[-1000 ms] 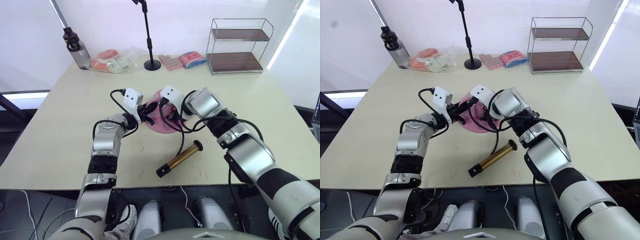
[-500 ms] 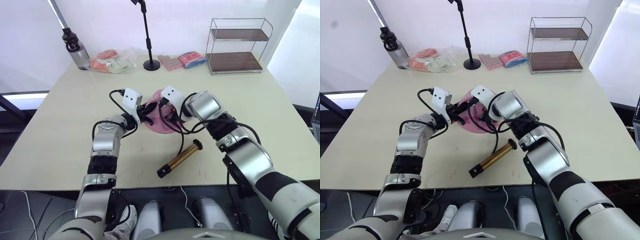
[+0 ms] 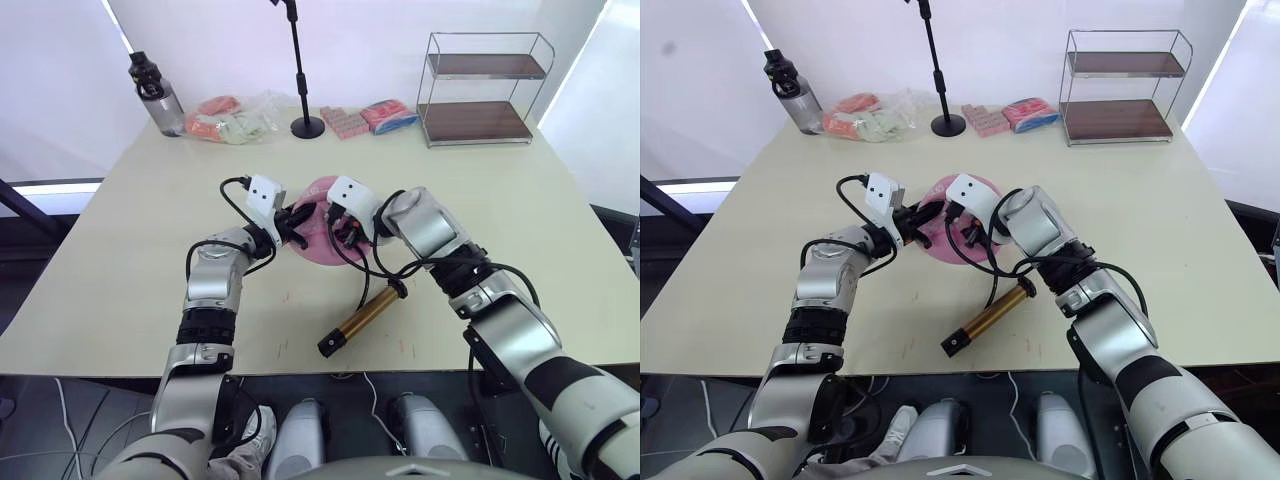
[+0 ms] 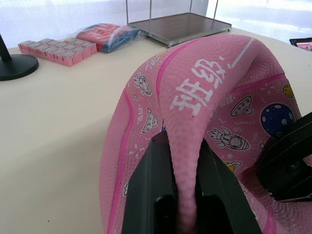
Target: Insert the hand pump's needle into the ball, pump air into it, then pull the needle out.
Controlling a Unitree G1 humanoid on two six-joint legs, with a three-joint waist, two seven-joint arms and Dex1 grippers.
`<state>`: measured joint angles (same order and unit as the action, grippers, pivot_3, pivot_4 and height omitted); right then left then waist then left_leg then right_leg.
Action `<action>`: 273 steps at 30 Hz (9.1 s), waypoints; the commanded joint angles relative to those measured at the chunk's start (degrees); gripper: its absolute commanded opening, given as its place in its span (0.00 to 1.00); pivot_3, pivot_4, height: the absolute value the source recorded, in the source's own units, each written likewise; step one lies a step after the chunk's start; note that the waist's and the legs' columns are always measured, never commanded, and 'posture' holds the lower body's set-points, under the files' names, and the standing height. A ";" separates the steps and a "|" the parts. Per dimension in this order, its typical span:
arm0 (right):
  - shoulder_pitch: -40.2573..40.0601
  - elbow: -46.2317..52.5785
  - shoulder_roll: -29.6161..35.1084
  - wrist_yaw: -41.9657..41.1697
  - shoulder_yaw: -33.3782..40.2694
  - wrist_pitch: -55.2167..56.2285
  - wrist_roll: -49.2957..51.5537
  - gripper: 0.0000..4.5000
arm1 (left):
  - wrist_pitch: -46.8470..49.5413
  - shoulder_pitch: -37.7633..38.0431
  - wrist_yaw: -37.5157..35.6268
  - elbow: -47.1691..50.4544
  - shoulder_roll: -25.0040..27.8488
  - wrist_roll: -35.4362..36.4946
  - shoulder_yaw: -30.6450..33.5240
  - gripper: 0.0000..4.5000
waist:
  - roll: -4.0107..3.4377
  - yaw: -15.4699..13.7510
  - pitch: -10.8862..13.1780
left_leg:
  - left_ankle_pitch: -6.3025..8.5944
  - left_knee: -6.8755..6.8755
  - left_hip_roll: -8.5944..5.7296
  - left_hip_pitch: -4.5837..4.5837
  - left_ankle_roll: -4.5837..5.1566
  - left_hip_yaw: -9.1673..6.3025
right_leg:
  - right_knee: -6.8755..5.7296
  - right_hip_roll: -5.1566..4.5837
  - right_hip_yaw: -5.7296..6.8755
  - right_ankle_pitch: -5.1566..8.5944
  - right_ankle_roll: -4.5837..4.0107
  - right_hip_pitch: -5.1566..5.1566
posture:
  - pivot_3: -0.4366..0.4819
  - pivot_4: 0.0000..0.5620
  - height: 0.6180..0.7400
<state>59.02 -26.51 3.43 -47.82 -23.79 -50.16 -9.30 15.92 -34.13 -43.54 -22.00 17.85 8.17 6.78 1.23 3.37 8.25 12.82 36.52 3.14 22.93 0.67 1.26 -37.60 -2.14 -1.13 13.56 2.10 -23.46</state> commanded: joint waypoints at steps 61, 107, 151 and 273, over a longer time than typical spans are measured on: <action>-13.18 31.20 10.09 14.81 21.44 -25.39 29.33 0.72 | -0.13 0.50 -2.26 -3.38 -2.98 0.55 -6.30 0.00 | -0.37 -4.17 0.35 | -0.08 0.00 -0.55 1.32 0.10 -0.08 | 0.83 -0.23 0.62 -0.05 0.07 -0.36 | 0.48 0.27 1.00; -12.61 29.66 11.47 19.27 20.55 -24.21 34.97 0.08 | -0.78 1.14 -2.08 -4.00 -3.12 0.50 -6.90 0.00 | -0.38 -4.17 0.34 | -0.09 0.13 -0.55 1.21 0.11 -0.08 | 0.75 -0.22 0.61 -0.07 0.08 -0.20 | 0.48 0.27 1.00; 6.12 -2.17 7.04 -2.66 -20.15 2.83 4.65 0.08 | 7.03 1.99 2.50 -1.81 -4.67 2.31 -6.53 0.00 | -0.18 -1.95 -0.27 | -0.06 0.61 -0.50 -0.15 0.09 -0.06 | -0.11 -0.09 0.22 0.23 0.07 0.56 | 0.48 0.27 1.00; -15.65 17.26 15.92 2.03 5.07 -14.35 -4.08 0.08 | 1.59 -1.04 2.00 -11.30 -0.69 3.18 -8.00 0.00 | -1.50 -5.59 -1.15 | -0.02 -0.21 -1.53 0.96 0.00 -1.87 | 1.61 -2.82 4.29 0.33 0.26 0.74 | 0.48 0.27 1.00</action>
<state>46.53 -6.82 15.38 -48.91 -21.03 -57.58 -11.44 15.84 -37.55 -43.83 -28.17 15.37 13.63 -2.38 -0.27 -2.23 7.10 12.80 36.28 1.54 23.93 0.67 -0.64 -35.94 -5.00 3.18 13.91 2.40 -22.71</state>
